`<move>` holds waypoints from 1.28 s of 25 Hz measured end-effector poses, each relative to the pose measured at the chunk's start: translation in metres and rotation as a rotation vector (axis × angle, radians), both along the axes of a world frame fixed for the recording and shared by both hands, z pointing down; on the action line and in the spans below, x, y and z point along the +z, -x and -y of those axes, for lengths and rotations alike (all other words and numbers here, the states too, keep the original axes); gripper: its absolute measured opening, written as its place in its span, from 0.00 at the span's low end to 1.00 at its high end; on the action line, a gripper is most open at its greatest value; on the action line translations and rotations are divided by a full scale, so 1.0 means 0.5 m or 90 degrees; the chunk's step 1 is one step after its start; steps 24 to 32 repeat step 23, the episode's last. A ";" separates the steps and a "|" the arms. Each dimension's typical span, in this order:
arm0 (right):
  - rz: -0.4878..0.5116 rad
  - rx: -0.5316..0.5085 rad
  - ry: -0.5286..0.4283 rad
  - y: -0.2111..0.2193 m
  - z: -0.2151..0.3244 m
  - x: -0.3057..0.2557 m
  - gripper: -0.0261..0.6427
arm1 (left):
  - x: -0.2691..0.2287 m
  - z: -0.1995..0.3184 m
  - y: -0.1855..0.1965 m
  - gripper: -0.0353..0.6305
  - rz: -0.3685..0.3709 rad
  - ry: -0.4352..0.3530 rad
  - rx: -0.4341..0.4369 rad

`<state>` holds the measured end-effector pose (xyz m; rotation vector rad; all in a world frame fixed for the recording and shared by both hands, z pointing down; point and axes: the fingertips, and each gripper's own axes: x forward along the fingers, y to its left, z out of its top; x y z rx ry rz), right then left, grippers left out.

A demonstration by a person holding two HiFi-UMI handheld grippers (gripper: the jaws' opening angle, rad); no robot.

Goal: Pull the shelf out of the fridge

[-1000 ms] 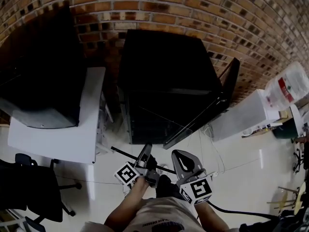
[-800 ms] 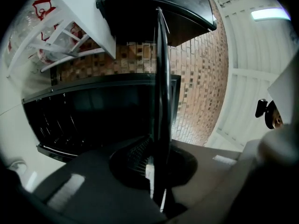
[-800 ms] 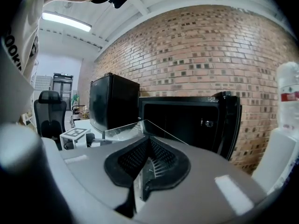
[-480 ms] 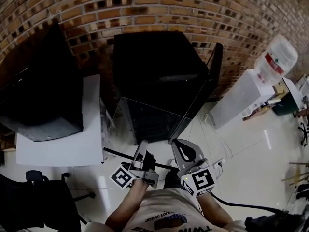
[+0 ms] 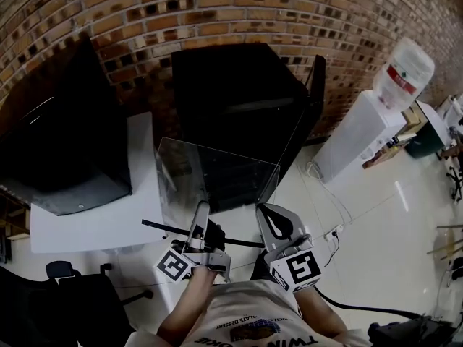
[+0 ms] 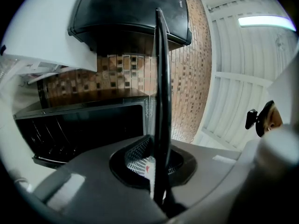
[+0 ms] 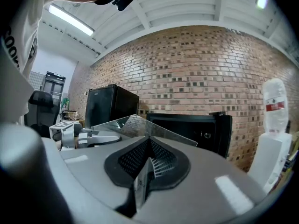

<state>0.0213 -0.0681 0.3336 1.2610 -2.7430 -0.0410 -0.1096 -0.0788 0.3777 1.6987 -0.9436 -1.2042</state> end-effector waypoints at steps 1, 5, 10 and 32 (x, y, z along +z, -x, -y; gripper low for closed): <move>0.001 0.002 -0.003 0.006 -0.006 -0.001 0.05 | -0.001 -0.006 0.005 0.05 0.001 0.000 0.001; 0.002 0.008 -0.009 0.022 -0.023 -0.003 0.05 | -0.005 -0.022 0.018 0.05 -0.003 -0.001 0.010; 0.001 0.019 -0.011 0.023 -0.035 -0.004 0.05 | -0.006 -0.034 0.024 0.05 -0.006 0.001 0.015; -0.003 0.032 -0.012 0.002 -0.040 0.001 0.05 | 0.000 -0.033 -0.005 0.05 -0.013 0.006 0.038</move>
